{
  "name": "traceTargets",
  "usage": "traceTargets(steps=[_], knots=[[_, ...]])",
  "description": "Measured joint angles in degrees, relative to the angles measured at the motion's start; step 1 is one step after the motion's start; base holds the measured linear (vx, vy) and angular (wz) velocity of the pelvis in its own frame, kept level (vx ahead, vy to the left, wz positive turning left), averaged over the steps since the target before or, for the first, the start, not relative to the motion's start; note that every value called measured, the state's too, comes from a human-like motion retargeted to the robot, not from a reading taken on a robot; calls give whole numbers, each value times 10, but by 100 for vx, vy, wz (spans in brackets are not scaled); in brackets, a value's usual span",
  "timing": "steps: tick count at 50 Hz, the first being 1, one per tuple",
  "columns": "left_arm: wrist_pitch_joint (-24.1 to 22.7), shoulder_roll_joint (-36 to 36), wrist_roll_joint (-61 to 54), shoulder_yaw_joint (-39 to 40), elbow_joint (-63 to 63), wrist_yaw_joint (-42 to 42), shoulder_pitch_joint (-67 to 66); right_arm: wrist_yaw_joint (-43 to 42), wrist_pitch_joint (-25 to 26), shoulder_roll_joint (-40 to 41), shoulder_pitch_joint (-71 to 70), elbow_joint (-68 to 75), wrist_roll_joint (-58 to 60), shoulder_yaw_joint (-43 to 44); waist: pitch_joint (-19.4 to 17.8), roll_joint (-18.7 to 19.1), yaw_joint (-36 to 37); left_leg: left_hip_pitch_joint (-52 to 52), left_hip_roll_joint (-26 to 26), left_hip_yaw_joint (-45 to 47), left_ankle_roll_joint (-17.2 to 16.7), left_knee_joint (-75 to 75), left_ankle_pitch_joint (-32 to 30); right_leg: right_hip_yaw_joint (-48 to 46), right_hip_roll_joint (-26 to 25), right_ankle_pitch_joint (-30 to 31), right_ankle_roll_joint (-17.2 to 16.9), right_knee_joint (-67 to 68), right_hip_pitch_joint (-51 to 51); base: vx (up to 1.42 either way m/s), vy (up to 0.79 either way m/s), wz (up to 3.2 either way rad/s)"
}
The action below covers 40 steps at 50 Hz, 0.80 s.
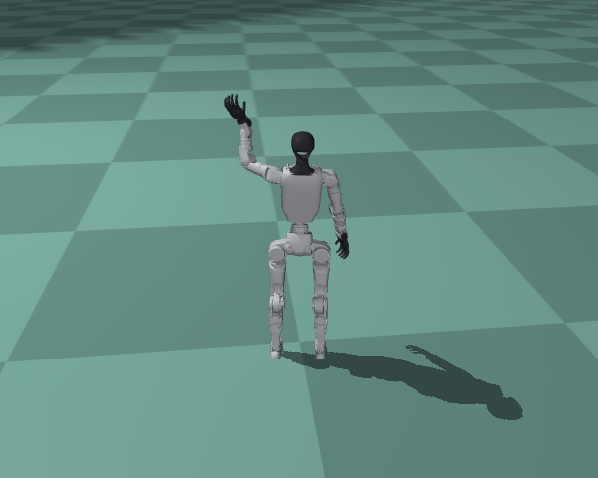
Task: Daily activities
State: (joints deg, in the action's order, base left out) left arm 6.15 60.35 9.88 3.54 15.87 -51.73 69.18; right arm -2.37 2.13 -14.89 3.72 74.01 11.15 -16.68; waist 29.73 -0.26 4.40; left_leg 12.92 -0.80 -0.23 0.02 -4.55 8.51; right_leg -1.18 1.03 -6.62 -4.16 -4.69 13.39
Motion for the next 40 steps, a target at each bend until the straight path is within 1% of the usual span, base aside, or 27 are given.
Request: traceTargets(steps=[2,3,5,7,8,10,12,13,15,17,18,19,20,22,24,26,28,30,32,35,37,40], knots=[[-5,-1,-15,17,10,-1,-4,7,1,-16,-10,-2,0,0,-9,2,3,-6,1,-6,-1,14,19,-2,0,-22,0,15,-7,0,0,0],[-12,-9,-23,28,7,-2,-23,5,1,-7,0,-2,1,0,-2,1,5,-2,0,-5,0,3,4,-4,0,-7,1,4,-4,0,0,0],[-16,-8,-34,37,12,-1,-20,10,2,-25,-10,-4,1,0,-11,7,6,-8,1,-10,-1,17,24,-5,0,-28,1,19,-10,0,0,0],[-26,-16,-44,49,4,-2,-42,4,2,-13,3,-6,0,0,-2,6,6,-2,-1,-8,0,2,3,-6,-1,-8,3,3,-5,0,0,0],[-27,-13,-48,49,8,-1,-35,6,2,-26,-6,-7,-1,0,-9,10,6,-6,0,-10,-1,13,19,-6,-1,-23,2,15,-9,0,0,0],[-37,-19,-57,59,0,-2,-54,-3,2,-13,5,-10,-3,1,0,9,5,0,-2,-7,0,-3,-2,-7,-2,-2,2,-2,-3,0,0,0],[-38,-18,-62,55,6,0,-42,-4,2,-33,-9,-13,-5,-1,-9,19,3,-4,-2,-10,-1,13,19,-6,-3,-22,1,14,-6,0,0,0],[-44,-25,-64,54,0,2,-51,-11,1,-23,-2,-15,-6,-2,-2,19,2,1,-4,-7,0,1,4,-6,-4,-6,1,2,-1,0,0,0],[-46,-27,-64,40,2,8,-37,-12,1,-45,-18,-17,-6,-7,-12,30,0,-3,-3,-10,0,17,25,-4,-4,-26,-1,18,-5,0,0,0],[-54,-39,-50,21,-18,22,-50,-22,-1,-32,-12,-21,-4,-14,-3,32,-3,5,-7,-4,0,1,5,-3,-8,-2,-2,2,5,0,0,0],[-55,-38,-42,6,-20,33,-43,-20,-2,-48,-24,-23,-2,-18,-11,39,-4,2,-7,-6,0,13,22,-2,-8,-17,-4,14,1,0,0,0],[-59,-44,-29,-11,-32,49,-53,-22,-3,-45,-25,-25,1,-24,-8,41,-5,4,-9,-4,0,9,17,-1,-9,-9,-4,10,5,-5,0,-20],[-66,-54,-13,-29,-50,66,-70,-26,-6,-33,-19,-27,4,-30,0,40,-7,10,-12,0,1,-4,2,-1,-12,9,-4,-2,11,-6,0,-20],[-75,-57,16,-79,-68,119,-83,-19,-12,-56,-41,-33,9,-44,-14,52,-9,4,-12,-2,-1,14,26,-1,-13,-10,-5,15,6,-2,0,-9],[-100,-76,50,-137,-109,191,-144,-20,-21,-37,-31,-42,11,-61,-1,53,-13,13,-17,6,-1,-4,5,-2,-17,16,-4,-2,17,-12,0,-27],[-125,-92,68,-193,-137,272,-203,-18,-32,-37,-36,-53,11,-79,0,58,-17,20,-18,9,-1,-4,3,-1,-18,20,-4,-3,26,-7,1,-25],[-148,-113,73,-250,-144,354,-265,-12,-41,-38,-42,-64,12,-97,0,63,-24,23,-18,13,-1,-4,2,1,-18,23,-4,-3,32,-6,1,-25],[-163,-143,73,-301,-126,432,-327,-5,-50,-36,-48,-74,15,-114,0,66,-32,26,-16,18,0,-4,0,5,-16,25,-5,-3,37,-5,2,-27],[-168,-182,74,-345,-77,501,-387,3,-57,-32,-53,-80,24,-130,0,68,-41,28,-14,25,2,-4,-1,10,-14,26,-5,-3,42,-4,2,-29],[-160,-250,90,-399,38,583,-468,16,-64,-22,-60,-84,40,-150,0,68,-54,35,-9,35,6,-4,-3,17,-10,28,-7,-3,52,-3,3,-29],[-149,-297,112,-426,142,617,-513,20,-67,-14,-63,-80,53,-158,0,67,-62,41,-6,42,8,-4,-4,21,-7,29,-9,-3,61,-2,4,-27],[-132,-365,147,-454,313,642,-570,22,-71,-4,-67,-68,70,-165,0,62,-72,51,-2,51,10,-4,-6,25,-3,32,-12,-3,75,-2,5,-24]])
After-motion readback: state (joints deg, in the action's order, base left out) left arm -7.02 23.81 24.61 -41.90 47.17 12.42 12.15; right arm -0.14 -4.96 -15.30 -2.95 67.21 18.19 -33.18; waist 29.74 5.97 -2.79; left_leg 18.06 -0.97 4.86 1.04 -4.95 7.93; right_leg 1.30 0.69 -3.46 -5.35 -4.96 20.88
